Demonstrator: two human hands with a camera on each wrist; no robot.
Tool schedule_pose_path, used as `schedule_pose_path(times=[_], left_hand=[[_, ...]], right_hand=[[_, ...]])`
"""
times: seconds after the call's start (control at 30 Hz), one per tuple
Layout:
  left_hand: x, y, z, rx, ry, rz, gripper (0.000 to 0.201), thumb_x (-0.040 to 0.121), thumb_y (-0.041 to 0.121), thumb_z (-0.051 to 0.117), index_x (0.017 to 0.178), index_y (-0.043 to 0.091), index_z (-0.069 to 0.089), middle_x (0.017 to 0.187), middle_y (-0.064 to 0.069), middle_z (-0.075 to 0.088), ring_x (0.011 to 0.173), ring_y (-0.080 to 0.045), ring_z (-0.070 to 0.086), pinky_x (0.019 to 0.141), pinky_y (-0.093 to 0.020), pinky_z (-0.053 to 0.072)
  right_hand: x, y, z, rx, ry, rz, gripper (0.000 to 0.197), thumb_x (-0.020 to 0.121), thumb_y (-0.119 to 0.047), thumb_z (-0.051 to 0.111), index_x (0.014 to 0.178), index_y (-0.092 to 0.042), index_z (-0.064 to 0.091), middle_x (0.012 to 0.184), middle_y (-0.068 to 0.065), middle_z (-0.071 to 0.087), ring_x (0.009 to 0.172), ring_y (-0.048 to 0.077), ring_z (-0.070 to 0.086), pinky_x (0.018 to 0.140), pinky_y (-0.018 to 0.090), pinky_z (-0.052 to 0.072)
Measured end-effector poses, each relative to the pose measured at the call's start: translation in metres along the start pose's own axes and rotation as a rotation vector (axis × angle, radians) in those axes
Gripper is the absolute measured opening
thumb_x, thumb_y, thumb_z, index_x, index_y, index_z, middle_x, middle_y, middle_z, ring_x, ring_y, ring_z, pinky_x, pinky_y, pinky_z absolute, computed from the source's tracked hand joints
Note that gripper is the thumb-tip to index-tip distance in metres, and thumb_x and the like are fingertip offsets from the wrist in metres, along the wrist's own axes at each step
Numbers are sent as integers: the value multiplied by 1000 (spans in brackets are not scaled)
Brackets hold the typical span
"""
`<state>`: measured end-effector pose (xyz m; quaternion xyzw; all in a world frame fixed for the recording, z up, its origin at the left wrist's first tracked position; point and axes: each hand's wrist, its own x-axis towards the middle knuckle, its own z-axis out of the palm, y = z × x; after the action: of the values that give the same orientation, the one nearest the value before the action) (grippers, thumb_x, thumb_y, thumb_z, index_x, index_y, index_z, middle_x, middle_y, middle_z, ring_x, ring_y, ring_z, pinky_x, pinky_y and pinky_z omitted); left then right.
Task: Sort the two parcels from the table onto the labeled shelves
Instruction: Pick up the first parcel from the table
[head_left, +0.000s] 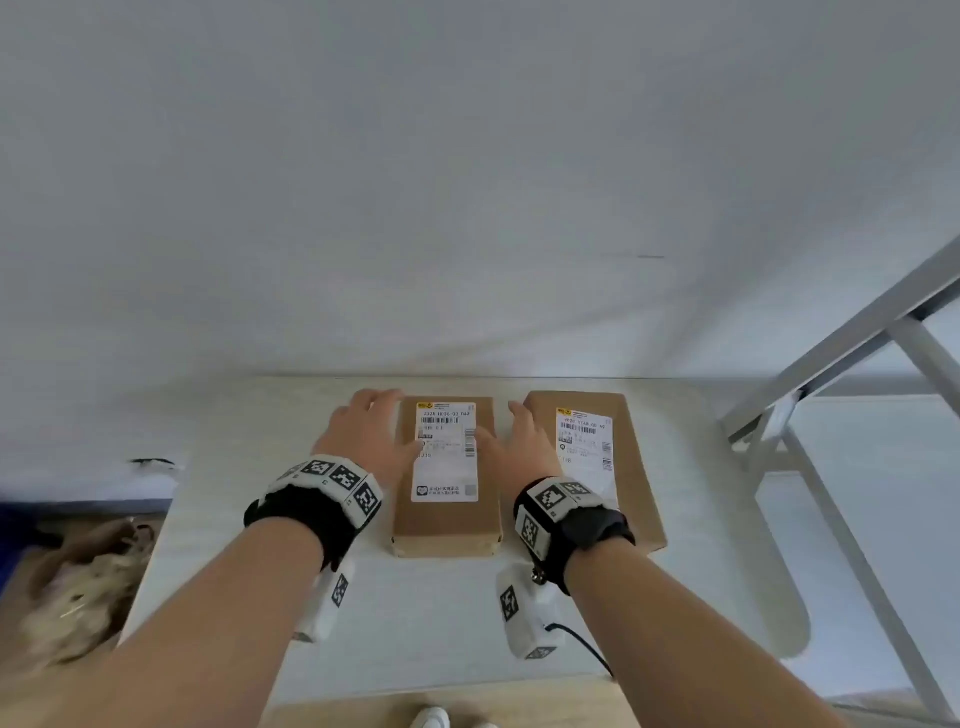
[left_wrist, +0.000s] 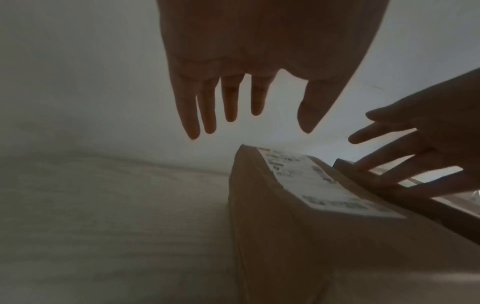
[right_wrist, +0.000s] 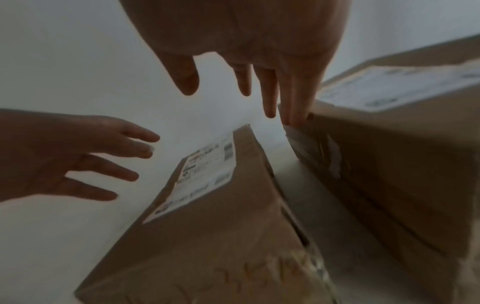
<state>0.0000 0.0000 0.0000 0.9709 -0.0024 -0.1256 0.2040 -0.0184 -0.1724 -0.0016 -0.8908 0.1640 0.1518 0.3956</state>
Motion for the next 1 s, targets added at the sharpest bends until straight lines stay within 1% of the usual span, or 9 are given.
schedule_pose_path(times=[0.13, 0.33, 0.43, 0.53, 0.6, 0.63, 0.73, 0.87, 1.0], left_hand=[[3, -2, 17, -100, -99, -85, 74, 80, 36, 64, 143, 21, 28, 147, -12, 33, 128, -32, 43, 106, -42, 36], [7, -7, 37, -242, -167, -192, 75, 80, 29, 66, 143, 16, 26, 143, -15, 38, 125, -30, 47, 101, -40, 38], [11, -12, 43, -283, -193, -194, 76, 81, 27, 65, 144, 18, 24, 142, -12, 42, 123, -28, 49, 100, -40, 40], [12, -10, 44, -326, -201, -171, 74, 82, 24, 64, 144, 19, 25, 140, -10, 47, 119, -28, 53, 93, -46, 49], [12, -9, 44, -332, -192, -155, 71, 83, 23, 63, 144, 19, 25, 138, -10, 49, 120, -28, 53, 93, -48, 49], [12, -9, 43, -339, -182, -146, 70, 84, 22, 62, 144, 20, 26, 137, -10, 50, 121, -28, 52, 94, -48, 49], [11, -8, 38, -360, -144, -105, 65, 84, 24, 61, 141, 26, 30, 135, -8, 53, 123, -26, 51, 97, -49, 46], [10, -4, 22, -389, -89, -46, 60, 83, 29, 60, 136, 35, 32, 130, -5, 56, 116, -26, 56, 94, -49, 48], [6, 10, -1, -402, -33, 4, 63, 84, 32, 59, 139, 38, 29, 131, -4, 55, 108, -26, 60, 93, -48, 47]], right_hand=[[3, 12, 11, 88, -49, 96, 66, 90, -41, 49, 146, -21, 20, 149, 9, 37, 131, 28, 44, 101, 40, 41], [7, 22, 22, 117, -104, 161, 63, 94, -27, 45, 148, -23, 12, 148, 11, 39, 121, 27, 53, 87, 34, 45], [7, 23, 23, 111, -140, 162, 64, 94, -19, 42, 149, -24, 9, 141, 11, 48, 105, 24, 58, 77, 30, 44], [7, 21, 24, 113, -148, 154, 65, 94, -15, 42, 149, -25, 9, 126, 10, 59, 89, 24, 63, 68, 28, 48], [9, 21, 25, 114, -142, 150, 66, 94, -14, 44, 149, -24, 10, 124, 8, 61, 71, 14, 55, 54, 20, 43], [9, 21, 25, 118, -139, 146, 66, 94, -14, 44, 149, -24, 11, 125, 8, 60, 68, 10, 51, 52, 18, 40], [9, 17, 19, 125, -116, 107, 65, 93, -13, 45, 149, -25, 14, 129, 6, 58, 75, 13, 51, 63, 21, 43], [9, 8, 6, 147, -70, 49, 60, 94, -14, 42, 148, -28, 18, 128, 7, 59, 80, 18, 58, 64, 24, 44], [8, 0, -8, 211, -6, -3, 57, 93, -16, 41, 146, -31, 23, 102, 1, 66, 74, 14, 59, 63, 26, 47]])
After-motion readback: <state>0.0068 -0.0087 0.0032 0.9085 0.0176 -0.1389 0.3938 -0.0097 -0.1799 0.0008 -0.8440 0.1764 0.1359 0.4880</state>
